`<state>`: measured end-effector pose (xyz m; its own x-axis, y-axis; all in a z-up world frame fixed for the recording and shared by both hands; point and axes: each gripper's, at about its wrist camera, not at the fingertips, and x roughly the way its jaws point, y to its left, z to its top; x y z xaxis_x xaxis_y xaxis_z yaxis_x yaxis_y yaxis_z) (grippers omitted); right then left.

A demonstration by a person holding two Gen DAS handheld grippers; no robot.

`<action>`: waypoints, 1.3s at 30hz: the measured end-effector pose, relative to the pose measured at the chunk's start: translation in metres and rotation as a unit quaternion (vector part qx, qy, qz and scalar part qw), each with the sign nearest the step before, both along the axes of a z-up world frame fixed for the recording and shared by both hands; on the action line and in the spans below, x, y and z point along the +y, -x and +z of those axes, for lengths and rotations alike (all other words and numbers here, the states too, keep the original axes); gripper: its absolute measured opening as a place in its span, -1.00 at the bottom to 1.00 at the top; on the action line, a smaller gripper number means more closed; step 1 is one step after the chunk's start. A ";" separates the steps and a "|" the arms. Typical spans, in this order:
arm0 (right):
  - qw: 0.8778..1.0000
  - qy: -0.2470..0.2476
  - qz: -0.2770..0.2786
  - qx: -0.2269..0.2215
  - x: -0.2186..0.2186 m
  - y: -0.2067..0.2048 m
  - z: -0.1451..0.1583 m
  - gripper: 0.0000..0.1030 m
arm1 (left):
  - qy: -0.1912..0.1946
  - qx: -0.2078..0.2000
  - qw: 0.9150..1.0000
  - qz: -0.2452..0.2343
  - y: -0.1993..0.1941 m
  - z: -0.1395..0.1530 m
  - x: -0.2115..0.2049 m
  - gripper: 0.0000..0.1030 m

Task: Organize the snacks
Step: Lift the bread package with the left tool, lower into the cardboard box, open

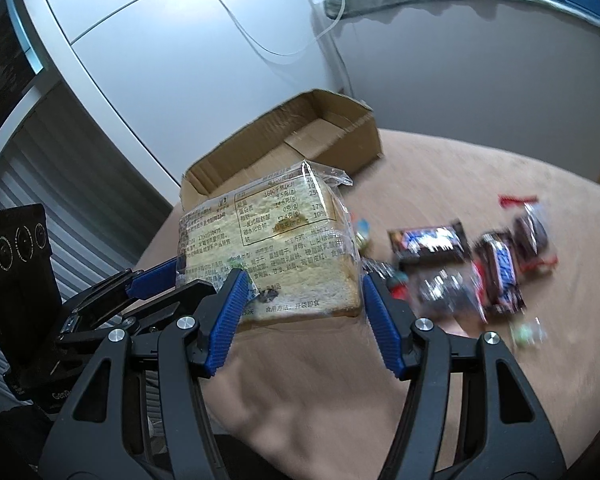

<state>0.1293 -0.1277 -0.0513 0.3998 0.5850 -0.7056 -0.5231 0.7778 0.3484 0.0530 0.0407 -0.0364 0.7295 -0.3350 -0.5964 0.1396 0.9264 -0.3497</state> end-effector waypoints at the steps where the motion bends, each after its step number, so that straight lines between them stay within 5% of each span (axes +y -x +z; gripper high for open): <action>1: 1.000 0.000 0.003 -0.002 0.005 -0.003 0.002 0.22 | -0.001 -0.001 1.000 0.003 -0.001 0.001 0.004 -0.07; 18: 0.998 -0.004 0.055 -0.008 0.089 -0.053 0.005 0.22 | -0.014 -0.010 0.998 0.064 -0.036 0.007 0.072 -0.07; 39: 0.996 0.029 0.088 -0.002 0.151 -0.096 -0.014 0.21 | -0.004 0.037 0.994 0.106 -0.076 -0.017 0.117 -0.07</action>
<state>0.2251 0.0235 -0.0655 0.2971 0.6052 -0.7386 -0.6552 0.6919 0.3034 0.1288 0.1573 -0.0535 0.7368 -0.1731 -0.6535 -0.0850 0.9352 -0.3437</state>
